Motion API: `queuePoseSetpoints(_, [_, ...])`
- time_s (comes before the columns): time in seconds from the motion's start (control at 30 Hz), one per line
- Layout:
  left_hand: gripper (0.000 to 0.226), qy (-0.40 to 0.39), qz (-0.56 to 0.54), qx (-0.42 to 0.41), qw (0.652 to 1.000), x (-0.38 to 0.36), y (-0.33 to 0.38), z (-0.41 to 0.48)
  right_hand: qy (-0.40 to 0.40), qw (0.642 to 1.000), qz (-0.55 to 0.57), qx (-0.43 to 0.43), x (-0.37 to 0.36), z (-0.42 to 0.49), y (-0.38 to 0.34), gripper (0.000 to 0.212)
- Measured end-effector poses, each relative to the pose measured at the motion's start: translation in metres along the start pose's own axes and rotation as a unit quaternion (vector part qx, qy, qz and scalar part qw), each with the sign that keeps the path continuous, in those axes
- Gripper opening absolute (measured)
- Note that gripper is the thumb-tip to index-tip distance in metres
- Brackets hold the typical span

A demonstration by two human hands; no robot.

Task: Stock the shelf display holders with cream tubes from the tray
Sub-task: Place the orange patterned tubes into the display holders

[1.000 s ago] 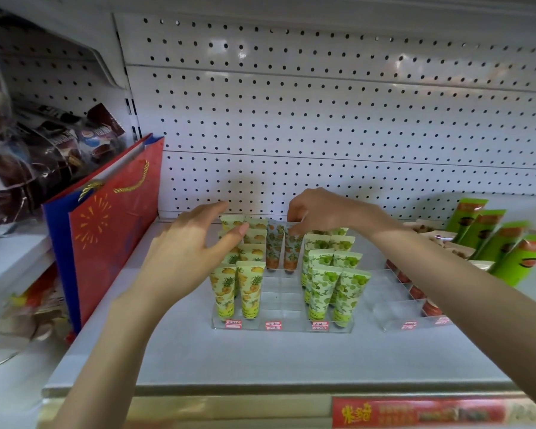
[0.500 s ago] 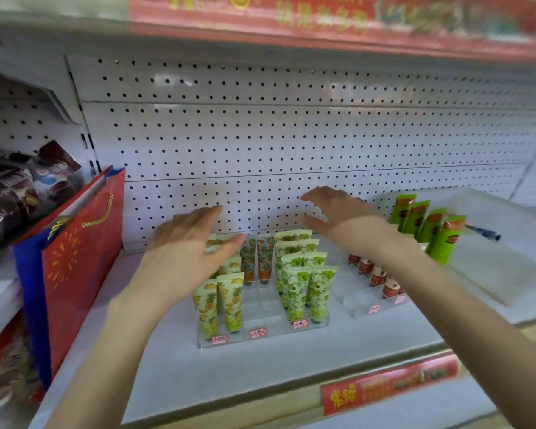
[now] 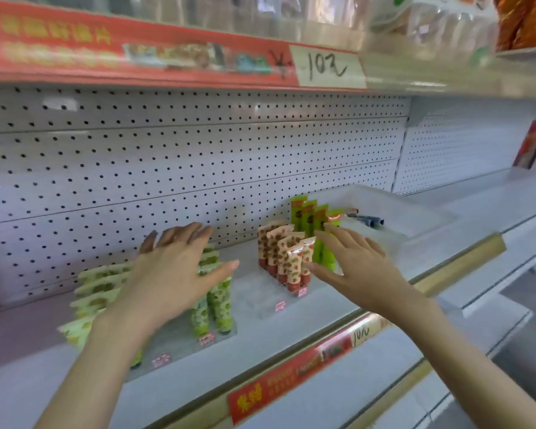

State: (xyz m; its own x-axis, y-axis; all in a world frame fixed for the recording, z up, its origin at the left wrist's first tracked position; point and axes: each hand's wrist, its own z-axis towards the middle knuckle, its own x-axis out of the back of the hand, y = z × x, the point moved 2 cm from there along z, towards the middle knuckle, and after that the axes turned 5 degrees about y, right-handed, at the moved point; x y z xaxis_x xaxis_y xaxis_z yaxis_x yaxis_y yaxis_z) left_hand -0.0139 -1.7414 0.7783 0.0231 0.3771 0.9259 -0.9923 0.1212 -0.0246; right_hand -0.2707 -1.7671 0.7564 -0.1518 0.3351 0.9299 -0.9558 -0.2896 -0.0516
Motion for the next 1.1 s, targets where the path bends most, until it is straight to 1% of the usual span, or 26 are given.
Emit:
queuePoseSetpoints(0.03, [0.099, 0.006, -0.002, -0.004, 1.0, -0.001, 0.013, 0.004, 0.004, 1.0, 0.001, -0.007, 0.003, -0.004, 0.013, 0.075])
queuePoseSetpoints(0.13, [0.098, 0.014, -0.016, -0.006, 1.0, -0.007, 0.052, 0.014, 0.018, 0.999, 0.009, -0.028, 0.011, -0.014, 0.058, 0.07])
queuePoseSetpoints(0.2, [0.1, 0.027, -0.026, -0.012, 0.999, -0.012, 0.079, 0.021, 0.023, 0.999, 0.002, -0.034, 0.013, -0.019, 0.088, 0.071])
queuePoseSetpoints(0.3, [0.102, 0.027, -0.027, -0.012, 0.999, -0.021, 0.119, 0.029, 0.011, 0.999, 0.002, -0.037, 0.015, -0.025, 0.131, 0.068])
queuePoseSetpoints(0.37, [0.102, 0.027, -0.029, -0.012, 0.999, -0.027, 0.144, 0.033, 0.005, 1.0, -0.003, -0.029, 0.018, -0.026, 0.155, 0.071])
queuePoseSetpoints(0.5, [0.104, 0.039, -0.064, 0.003, 0.997, -0.028, 0.185, 0.042, -0.025, 1.0, 0.001, -0.015, 0.022, -0.024, 0.188, 0.066])
queuePoseSetpoints(0.67, [0.101, 0.029, -0.046, -0.004, 0.999, -0.032, 0.211, 0.063, -0.036, 0.999, 0.002, 0.004, 0.021, -0.009, 0.213, 0.072])
queuePoseSetpoints(0.73, [0.099, 0.027, -0.027, -0.015, 0.999, -0.032, 0.216, 0.075, -0.037, 0.999, 0.002, 0.001, 0.018, -0.001, 0.221, 0.078])
queuePoseSetpoints(0.8, [0.1, 0.024, -0.014, -0.025, 0.999, -0.033, 0.221, 0.089, -0.038, 0.999, 0.004, -0.007, 0.014, 0.007, 0.228, 0.08])
queuePoseSetpoints(0.9, [0.104, 0.018, -0.004, -0.033, 0.999, -0.038, 0.226, 0.111, -0.037, 0.999, 0.007, -0.018, 0.009, 0.018, 0.236, 0.077])
queuePoseSetpoints(1.0, [0.101, 0.016, -0.005, -0.041, 0.999, -0.044, 0.234, 0.129, -0.033, 0.999, 0.0, -0.019, 0.007, 0.029, 0.245, 0.07])
queuePoseSetpoints(1.1, [0.099, 0.016, -0.001, -0.049, 0.999, -0.049, 0.237, 0.141, -0.022, 1.0, 0.007, -0.02, 0.005, 0.044, 0.253, 0.069])
